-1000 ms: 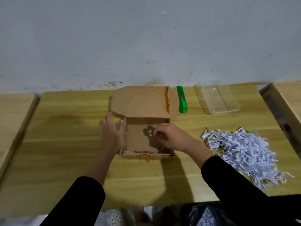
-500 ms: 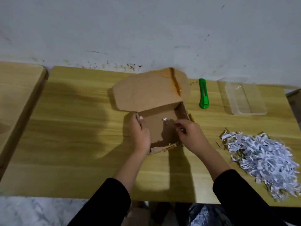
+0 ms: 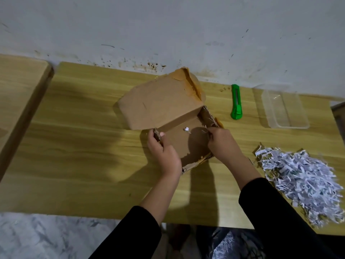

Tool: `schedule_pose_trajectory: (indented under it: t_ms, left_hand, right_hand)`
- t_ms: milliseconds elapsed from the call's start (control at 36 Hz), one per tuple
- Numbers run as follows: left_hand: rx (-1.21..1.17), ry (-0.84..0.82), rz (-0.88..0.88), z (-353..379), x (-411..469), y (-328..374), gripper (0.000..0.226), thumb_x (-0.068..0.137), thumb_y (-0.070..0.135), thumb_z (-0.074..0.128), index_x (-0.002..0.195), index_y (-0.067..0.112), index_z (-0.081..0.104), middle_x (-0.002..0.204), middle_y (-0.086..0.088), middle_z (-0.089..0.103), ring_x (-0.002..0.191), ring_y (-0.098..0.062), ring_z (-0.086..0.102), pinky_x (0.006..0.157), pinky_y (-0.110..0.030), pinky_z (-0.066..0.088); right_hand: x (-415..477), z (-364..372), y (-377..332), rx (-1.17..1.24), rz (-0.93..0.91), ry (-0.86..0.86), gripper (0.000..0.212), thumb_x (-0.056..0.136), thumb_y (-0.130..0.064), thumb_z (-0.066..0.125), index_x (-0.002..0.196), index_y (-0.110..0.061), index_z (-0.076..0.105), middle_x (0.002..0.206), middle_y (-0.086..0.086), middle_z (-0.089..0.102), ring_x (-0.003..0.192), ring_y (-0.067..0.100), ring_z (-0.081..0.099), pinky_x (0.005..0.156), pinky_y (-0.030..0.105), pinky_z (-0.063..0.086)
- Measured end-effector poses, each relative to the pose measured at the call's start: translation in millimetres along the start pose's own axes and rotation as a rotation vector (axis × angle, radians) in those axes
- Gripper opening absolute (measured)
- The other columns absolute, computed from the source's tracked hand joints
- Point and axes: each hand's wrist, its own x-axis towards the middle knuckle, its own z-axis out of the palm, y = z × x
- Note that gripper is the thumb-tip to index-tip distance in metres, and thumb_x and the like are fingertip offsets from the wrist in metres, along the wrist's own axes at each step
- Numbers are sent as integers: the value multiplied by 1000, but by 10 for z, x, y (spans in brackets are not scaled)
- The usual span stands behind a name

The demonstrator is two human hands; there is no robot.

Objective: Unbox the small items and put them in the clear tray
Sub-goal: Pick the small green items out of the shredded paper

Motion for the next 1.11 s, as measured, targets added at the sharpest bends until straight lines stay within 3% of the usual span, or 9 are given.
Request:
schedule_pose_trajectory:
  t_ms: [111, 250, 389, 528, 611, 806, 944, 1056, 1111]
  left_hand:
    - [-22, 3, -18, 3, 15, -5, 38, 98, 16, 41, 135, 9, 41, 133, -8, 45, 111, -9, 45, 91, -17, 36]
    - [-56, -3, -40, -1, 32, 5, 36, 98, 15, 43, 134, 9, 42, 132, -8, 45, 113, -11, 45, 96, -23, 38]
    - [-33, -30, -20, -4, 56, -19, 36, 98, 18, 43, 133, 10, 43, 132, -6, 45, 113, -10, 45, 94, -21, 36]
    - [52, -54, 49, -5, 100, -34, 36, 98, 20, 42, 132, 6, 44, 128, -7, 46, 106, -5, 43, 81, 1, 31]
    - [105, -84, 56, -5, 135, -22, 39, 99, 23, 40, 134, 6, 41, 130, -8, 45, 107, -4, 41, 74, 9, 28]
    - [157, -193, 59, -40, 271, 63, 41, 99, 33, 37, 132, 10, 44, 129, -5, 49, 114, -14, 47, 95, -22, 37]
    - [166, -233, 62, -56, 456, 133, 37, 99, 28, 38, 130, 9, 47, 120, 3, 51, 110, -7, 46, 85, -8, 34]
    - [160, -297, 22, -63, 546, 158, 38, 99, 31, 38, 131, 13, 46, 129, -1, 51, 119, -11, 45, 96, -19, 33]
    - [182, -328, 6, -75, 561, 170, 40, 99, 34, 37, 134, 16, 44, 133, 1, 49, 120, -10, 44, 99, -22, 34]
  right_hand:
    - [29, -12, -29, -82, 21, -74, 39, 79, 2, 42, 110, -8, 63, 106, 22, 62, 94, 40, 59, 77, 39, 52]
    - [34, -78, -77, 90, -13, -123, 40, 76, 7, 38, 102, -3, 67, 102, 21, 67, 98, 36, 60, 85, 49, 51]
    - [37, -123, -66, 158, 35, -50, 40, 80, 10, 37, 103, -2, 67, 106, 19, 67, 101, 34, 61, 89, 37, 50]
    - [92, -32, -124, 3, 76, -103, 25, 81, 2, 42, 97, 1, 62, 102, 23, 62, 97, 38, 57, 74, 34, 45]
    - [130, 14, -147, -58, 84, -100, 18, 80, 0, 46, 91, 0, 60, 100, 23, 60, 97, 39, 56, 77, 38, 47]
    - [189, 63, -323, 175, -22, -249, 47, 79, 10, 42, 118, -6, 60, 111, 11, 63, 104, 23, 58, 89, 24, 45]
    - [184, 83, -190, 141, 1, -118, 48, 74, 6, 59, 121, -6, 56, 120, 17, 54, 101, 27, 59, 84, 21, 43]
    - [182, 89, -267, 167, -27, -172, 64, 70, -2, 72, 128, -14, 49, 128, 13, 44, 114, 30, 52, 99, 42, 46]
    - [198, 134, -355, 184, -51, -172, 65, 70, -3, 72, 129, -14, 48, 132, 12, 42, 118, 29, 49, 103, 43, 43]
